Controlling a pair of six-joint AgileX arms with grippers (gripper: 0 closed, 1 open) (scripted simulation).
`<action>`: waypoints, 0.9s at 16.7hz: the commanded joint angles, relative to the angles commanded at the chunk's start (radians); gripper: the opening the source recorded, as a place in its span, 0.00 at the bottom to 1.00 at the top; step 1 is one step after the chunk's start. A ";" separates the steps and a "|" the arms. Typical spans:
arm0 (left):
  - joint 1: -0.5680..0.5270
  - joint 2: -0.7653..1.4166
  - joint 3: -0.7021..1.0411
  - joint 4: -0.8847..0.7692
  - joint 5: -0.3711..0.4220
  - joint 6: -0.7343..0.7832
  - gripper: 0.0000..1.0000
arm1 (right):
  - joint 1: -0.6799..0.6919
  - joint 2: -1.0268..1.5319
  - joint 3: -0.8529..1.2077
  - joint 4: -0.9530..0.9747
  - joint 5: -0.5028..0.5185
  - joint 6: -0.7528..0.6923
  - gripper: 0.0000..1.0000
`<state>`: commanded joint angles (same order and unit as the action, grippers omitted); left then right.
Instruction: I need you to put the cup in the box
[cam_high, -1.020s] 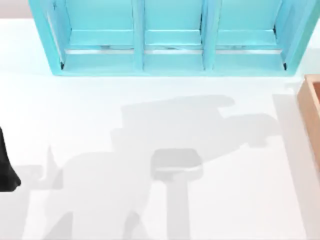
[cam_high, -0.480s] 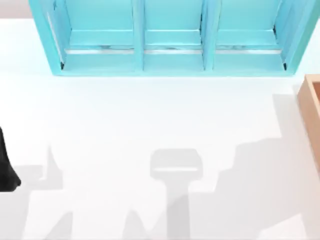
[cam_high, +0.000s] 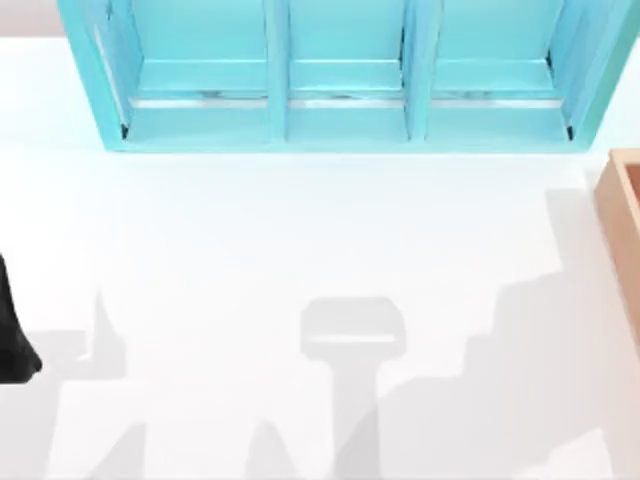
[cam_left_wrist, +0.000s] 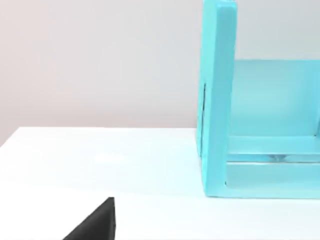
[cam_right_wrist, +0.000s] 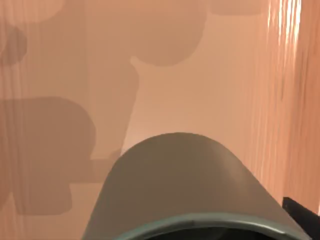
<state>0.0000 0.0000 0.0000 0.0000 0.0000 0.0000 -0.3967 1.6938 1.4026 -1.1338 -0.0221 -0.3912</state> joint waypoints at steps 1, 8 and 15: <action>0.000 0.000 0.000 0.000 0.000 0.000 1.00 | 0.004 0.003 -0.032 0.038 0.001 0.004 0.00; 0.000 0.000 0.000 0.000 0.000 0.000 1.00 | 0.016 0.016 -0.131 0.145 0.001 0.016 0.00; 0.000 0.000 0.000 0.000 0.000 0.000 1.00 | 0.016 0.016 -0.131 0.145 0.001 0.016 0.45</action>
<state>0.0000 0.0000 0.0000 0.0000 0.0000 0.0000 -0.3812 1.7094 1.2711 -0.9888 -0.0209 -0.3748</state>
